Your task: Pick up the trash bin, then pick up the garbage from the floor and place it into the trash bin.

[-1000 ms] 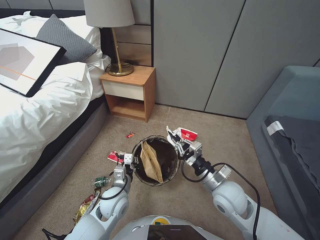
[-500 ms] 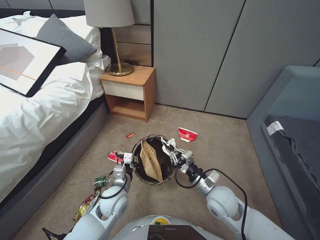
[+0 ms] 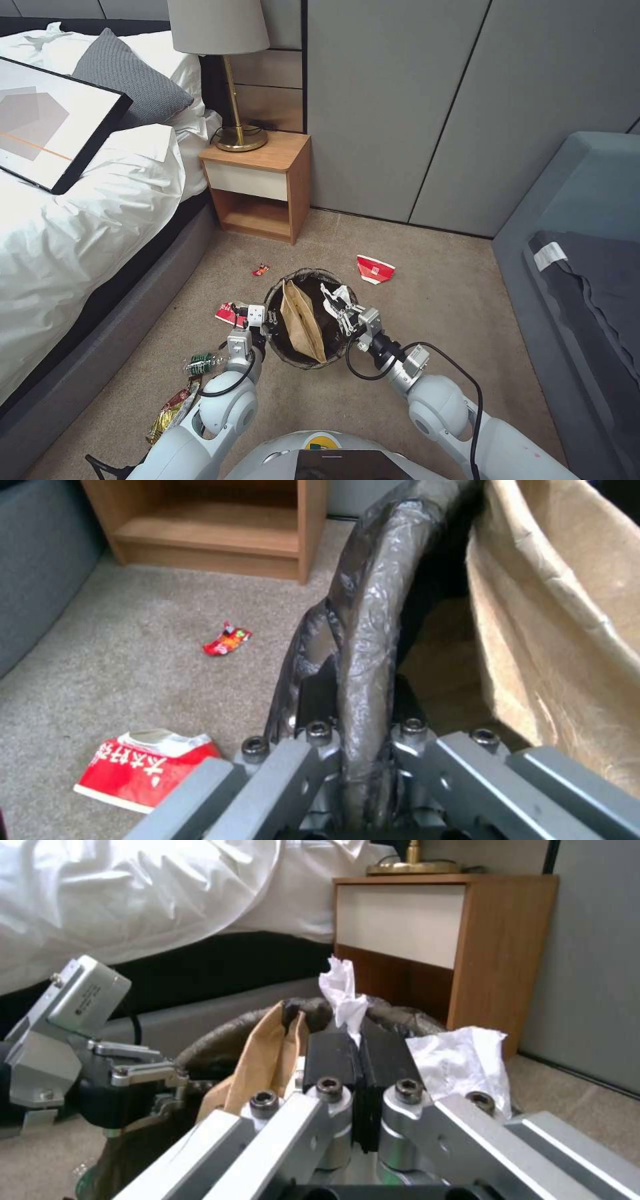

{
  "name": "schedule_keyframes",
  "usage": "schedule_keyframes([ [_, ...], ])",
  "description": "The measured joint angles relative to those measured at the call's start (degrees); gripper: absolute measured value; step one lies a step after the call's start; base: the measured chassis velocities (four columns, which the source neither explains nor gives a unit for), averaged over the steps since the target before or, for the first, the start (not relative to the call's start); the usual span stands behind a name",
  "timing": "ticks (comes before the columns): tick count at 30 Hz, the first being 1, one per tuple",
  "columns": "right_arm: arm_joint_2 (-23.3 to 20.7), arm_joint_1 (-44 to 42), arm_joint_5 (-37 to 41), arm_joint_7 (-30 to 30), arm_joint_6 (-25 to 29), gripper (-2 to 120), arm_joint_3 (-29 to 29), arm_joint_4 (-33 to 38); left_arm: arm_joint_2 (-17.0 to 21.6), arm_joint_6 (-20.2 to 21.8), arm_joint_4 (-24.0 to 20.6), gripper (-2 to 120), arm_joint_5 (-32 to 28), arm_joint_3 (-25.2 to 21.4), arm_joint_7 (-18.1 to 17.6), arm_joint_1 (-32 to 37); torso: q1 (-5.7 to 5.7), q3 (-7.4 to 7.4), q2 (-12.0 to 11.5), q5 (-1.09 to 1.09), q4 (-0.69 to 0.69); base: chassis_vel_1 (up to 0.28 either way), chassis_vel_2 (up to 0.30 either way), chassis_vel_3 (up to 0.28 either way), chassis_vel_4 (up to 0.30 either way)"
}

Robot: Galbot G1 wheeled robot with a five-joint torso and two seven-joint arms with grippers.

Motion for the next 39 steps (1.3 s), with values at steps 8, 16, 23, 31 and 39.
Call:
schedule_keyframes([
  [8, 0.8, 1.1, -1.0, 0.1, 0.3, 0, -1.7, -3.2, -0.2, -0.1, 0.1, 0, 0.0, 0.2, 0.1, -0.1, 0.00, 0.00, 0.0, -0.02, 0.00, 0.000, 0.000, 0.000, 0.000],
  [16, 2.2, 3.7, -2.2, 0.4, 0.5, 0, -4.8, -7.2, -0.1, -0.2, -0.5, 0, 0.0, 0.2, 0.2, 0.2, 0.00, 0.00, 0.0, 0.00, 0.00, 0.000, 0.000, 0.000, 0.000],
  [23, 3.1, 5.3, -2.7, 1.3, 0.6, 0, -6.0, -9.3, -0.1, -0.2, -0.7, 0, 0.0, 0.2, 0.2, 0.3, 0.00, 0.00, 0.0, 0.00, 0.00, 0.000, 0.000, 0.000, 0.000],
  [31, 2.5, 4.7, -3.5, 2.5, 0.2, 14, -5.9, -9.4, 0.0, -0.3, -0.7, 0, -0.2, 0.2, 0.2, 0.0, 0.00, 0.00, 0.0, 0.00, 0.00, 0.000, 0.000, 0.000, 0.000],
  [39, 2.5, 4.2, -3.8, 3.1, 0.1, 39, -5.7, -9.2, 0.0, -0.3, -0.5, 0, -0.3, 0.5, 0.2, -0.1, 0.00, 0.00, 0.0, 0.00, 0.00, 0.000, 0.000, 0.000, 0.000],
])
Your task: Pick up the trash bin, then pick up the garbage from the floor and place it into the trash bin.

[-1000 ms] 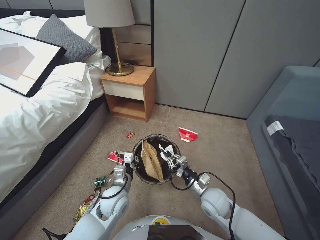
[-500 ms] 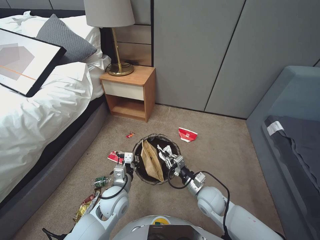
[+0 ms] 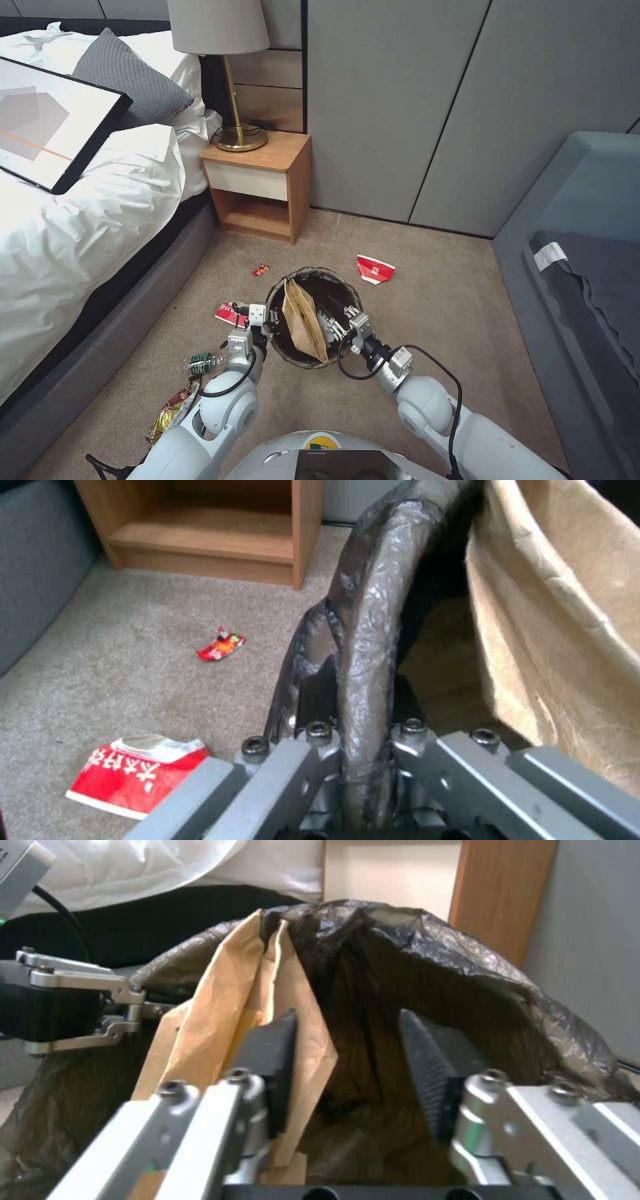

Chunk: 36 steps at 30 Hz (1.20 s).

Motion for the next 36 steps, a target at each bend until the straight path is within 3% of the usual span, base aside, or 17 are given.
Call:
schedule_keyframes([
  [3, 0.0, 0.0, 0.0, 0.3, -0.1, 55, 0.0, 0.2, 0.1, 0.0, 0.1, 0, -0.1, 0.0, 0.0, -0.2, 0.00, 0.00, 0.0, 0.00, 0.00, 0.000, 0.000, 0.000, 0.000],
  [8, 0.1, 0.1, 0.0, 0.5, -0.1, 68, 0.0, 0.3, 0.2, 0.0, 0.1, 0, -0.2, 0.0, -0.1, -0.3, 0.00, 0.00, 0.0, 0.00, 0.00, 0.000, 0.000, 0.000, 0.000],
  [10, 0.4, 0.1, -0.2, 0.8, -0.1, 82, 0.2, 0.6, 0.2, 0.0, 0.2, 0, -0.2, 0.1, -0.1, -0.3, 0.00, 0.00, 0.0, 0.00, 0.00, 0.000, 0.000, 0.000, 0.000],
  [16, 1.3, -0.1, 0.1, 1.6, 0.0, 98, 2.6, 2.3, 0.2, 0.0, 0.3, 0, -0.3, 0.1, -0.1, -0.4, 0.00, 0.00, 0.0, 0.00, 0.00, 0.000, 0.000, 0.000, 0.000],
  [36, 3.8, -2.2, 0.9, 7.6, -2.1, 100, 11.5, 8.0, 0.2, 0.0, 0.3, 0, -0.2, 0.0, 0.0, 0.0, 0.00, 0.00, 0.0, 0.00, 0.01, 0.000, 0.000, 0.000, 0.000],
])
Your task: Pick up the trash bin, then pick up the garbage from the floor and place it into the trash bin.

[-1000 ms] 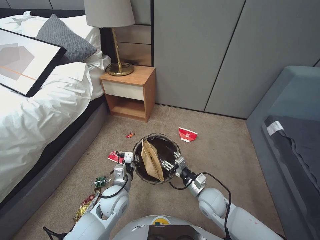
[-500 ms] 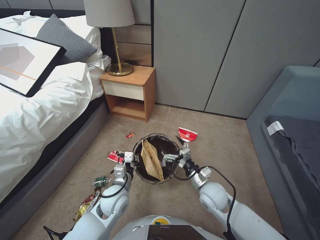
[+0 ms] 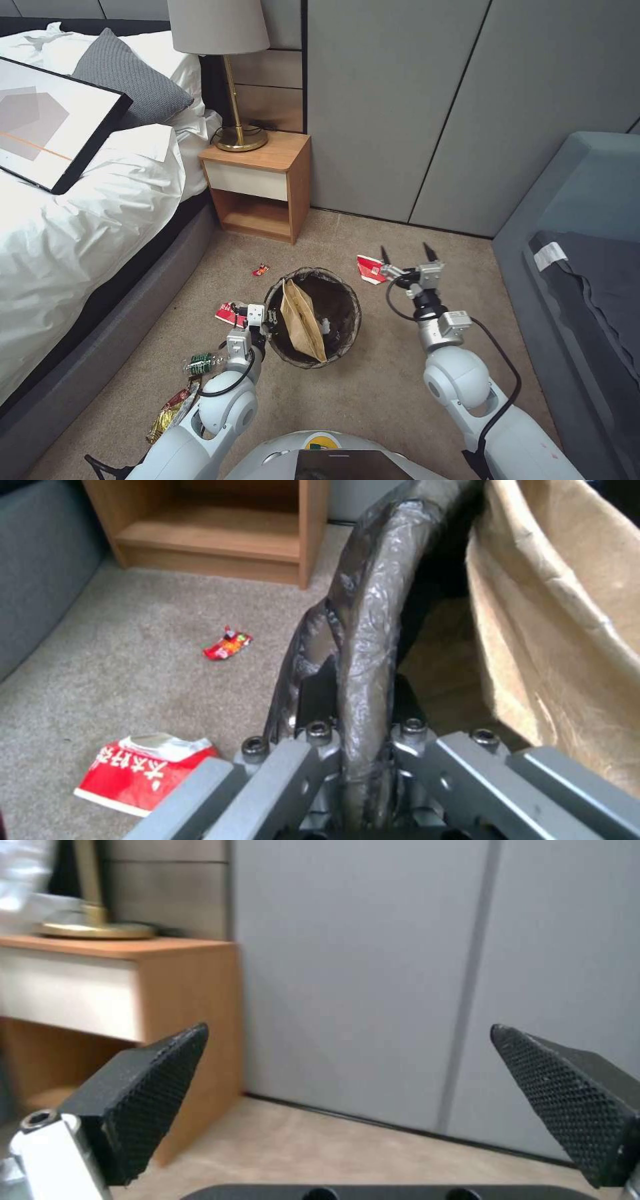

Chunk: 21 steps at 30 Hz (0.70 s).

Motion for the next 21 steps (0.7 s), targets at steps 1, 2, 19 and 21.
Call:
schedule_keyframes([
  [1, 0.2, -0.1, -0.1, 0.5, -0.3, 100, 0.5, 0.4, 0.0, 0.0, 0.0, 0, 0.0, 0.0, 0.0, 0.0, 0.00, 0.00, 0.0, 0.00, 0.00, 0.000, 0.000, 0.000, 0.000],
  [2, 0.2, -0.1, -0.1, 0.5, -0.3, 100, 0.5, 0.4, 0.0, 0.0, 0.0, 0, 0.0, 0.0, 0.0, 0.0, 0.00, 0.00, 0.0, 0.00, 0.00, 0.000, 0.000, 0.000, 0.000],
  [19, 9.7, -8.5, -8.5, 11.4, -7.6, 100, 18.8, 4.2, -0.3, -0.2, 0.0, 0, 0.2, -1.3, 0.1, 0.2, 0.00, 0.00, 0.0, 0.00, 0.04, 0.000, 0.000, 0.000, 0.000],
  [21, 13.3, -11.5, -10.1, 11.0, -5.8, 100, 21.2, 3.7, -0.3, -0.3, 0.0, 0, 0.1, -1.7, 0.1, 0.2, 0.00, -0.01, 0.0, 0.00, -0.01, 0.000, 0.000, 0.000, 0.000],
])
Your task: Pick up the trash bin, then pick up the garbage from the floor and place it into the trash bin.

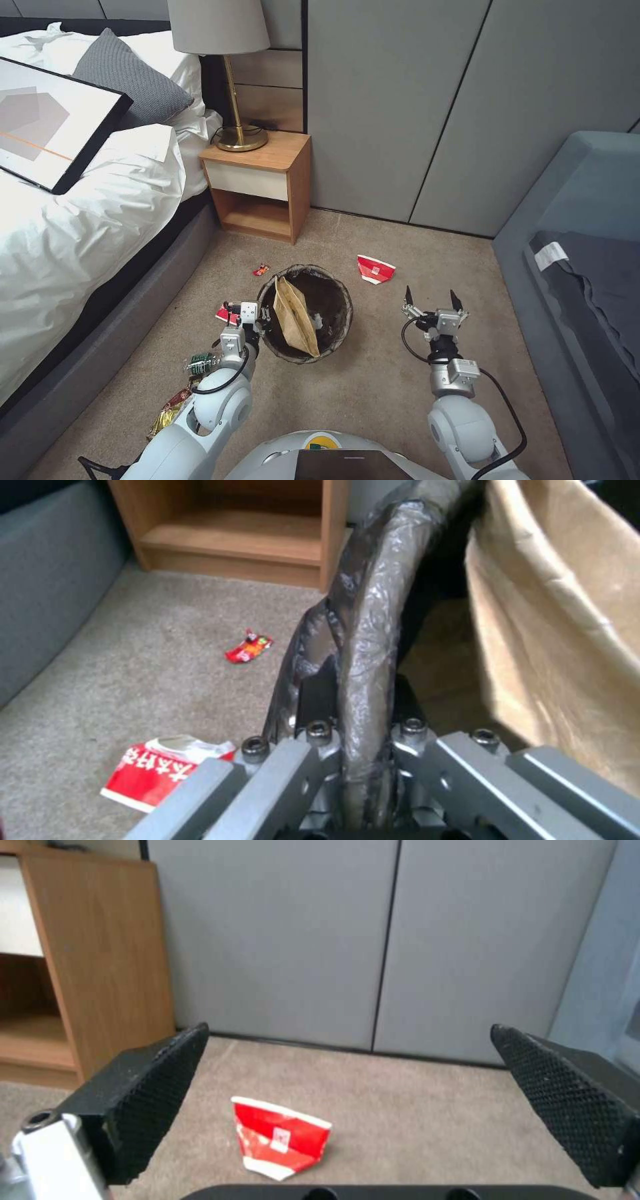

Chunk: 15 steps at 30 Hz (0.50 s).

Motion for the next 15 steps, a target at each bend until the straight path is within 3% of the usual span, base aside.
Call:
schedule_keyframes([
  [4, 2.9, -3.7, -2.4, -1.6, 2.7, 100, 0.8, -2.1, 0.0, -0.2, 0.1, 0, 0.0, -0.4, 0.0, 0.1, 0.00, 0.00, 0.0, 0.00, -0.02, 0.000, 0.000, 0.000, 0.000],
  [7, 4.1, -5.0, -3.9, -2.3, 4.4, 100, 0.6, -3.9, 0.0, -0.3, 0.4, 0, 0.1, -0.7, 0.1, 0.1, 0.00, 0.00, 0.0, -0.03, 0.04, 0.000, 0.000, 0.000, 0.000],
  [8, 5.1, -6.0, -4.8, -2.6, 5.3, 100, 0.1, -5.4, 0.0, -0.5, 0.7, 0, 0.1, -1.0, 0.1, 0.2, 0.00, 0.01, 0.0, 0.04, -0.03, 0.000, 0.000, 0.000, 0.000],
  [15, 6.5, -6.7, -5.9, -2.7, 6.7, 100, -0.1, -6.9, -0.2, -0.7, 1.1, 0, 0.3, -1.1, 0.2, 0.2, 0.00, 0.01, 0.0, 0.01, 0.00, 0.000, 0.000, 0.000, 0.000],
])
